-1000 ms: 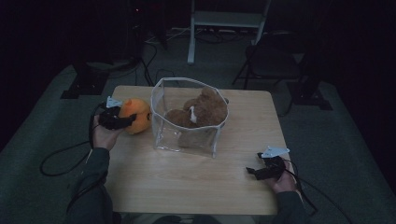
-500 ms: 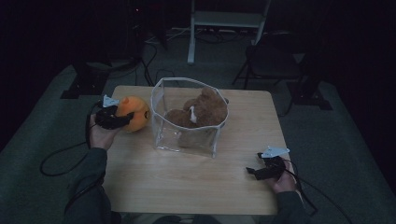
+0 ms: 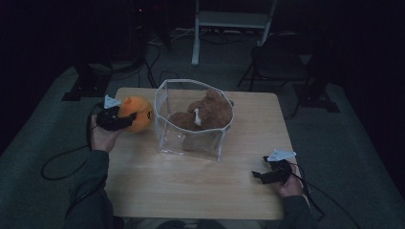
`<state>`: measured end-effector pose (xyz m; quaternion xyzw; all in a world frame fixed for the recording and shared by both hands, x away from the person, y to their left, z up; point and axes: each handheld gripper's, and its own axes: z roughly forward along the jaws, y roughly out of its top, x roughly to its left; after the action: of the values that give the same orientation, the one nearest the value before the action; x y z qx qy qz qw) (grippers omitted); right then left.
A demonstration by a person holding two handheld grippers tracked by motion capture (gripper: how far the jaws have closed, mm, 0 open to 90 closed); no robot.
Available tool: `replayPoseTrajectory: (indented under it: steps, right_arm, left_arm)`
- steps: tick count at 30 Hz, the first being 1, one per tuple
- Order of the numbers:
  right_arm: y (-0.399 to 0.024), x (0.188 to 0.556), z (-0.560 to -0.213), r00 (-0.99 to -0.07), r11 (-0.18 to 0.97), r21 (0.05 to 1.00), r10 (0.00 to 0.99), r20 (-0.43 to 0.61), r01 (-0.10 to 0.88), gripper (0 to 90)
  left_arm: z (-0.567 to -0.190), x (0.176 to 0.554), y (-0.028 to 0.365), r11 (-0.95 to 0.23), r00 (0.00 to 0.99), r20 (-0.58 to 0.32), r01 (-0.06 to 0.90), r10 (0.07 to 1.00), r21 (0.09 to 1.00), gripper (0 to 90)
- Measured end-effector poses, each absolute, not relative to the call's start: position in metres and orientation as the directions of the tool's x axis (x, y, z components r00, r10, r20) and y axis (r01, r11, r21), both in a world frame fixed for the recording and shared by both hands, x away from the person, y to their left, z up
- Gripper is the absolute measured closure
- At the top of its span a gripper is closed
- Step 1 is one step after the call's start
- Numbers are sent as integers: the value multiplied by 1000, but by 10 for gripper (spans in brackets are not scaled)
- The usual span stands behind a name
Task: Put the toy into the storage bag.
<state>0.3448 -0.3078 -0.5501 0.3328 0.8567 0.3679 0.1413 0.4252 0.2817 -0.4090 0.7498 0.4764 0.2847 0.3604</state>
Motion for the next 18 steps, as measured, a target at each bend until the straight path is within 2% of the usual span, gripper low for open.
replayPoseTrajectory:
  steps: [18]
  right_arm:
    - [-308,345,-550,-738,508,724,674,3,466,116]
  left_arm:
    - [-393,423,281,-308,377,124,482,918,820,407]
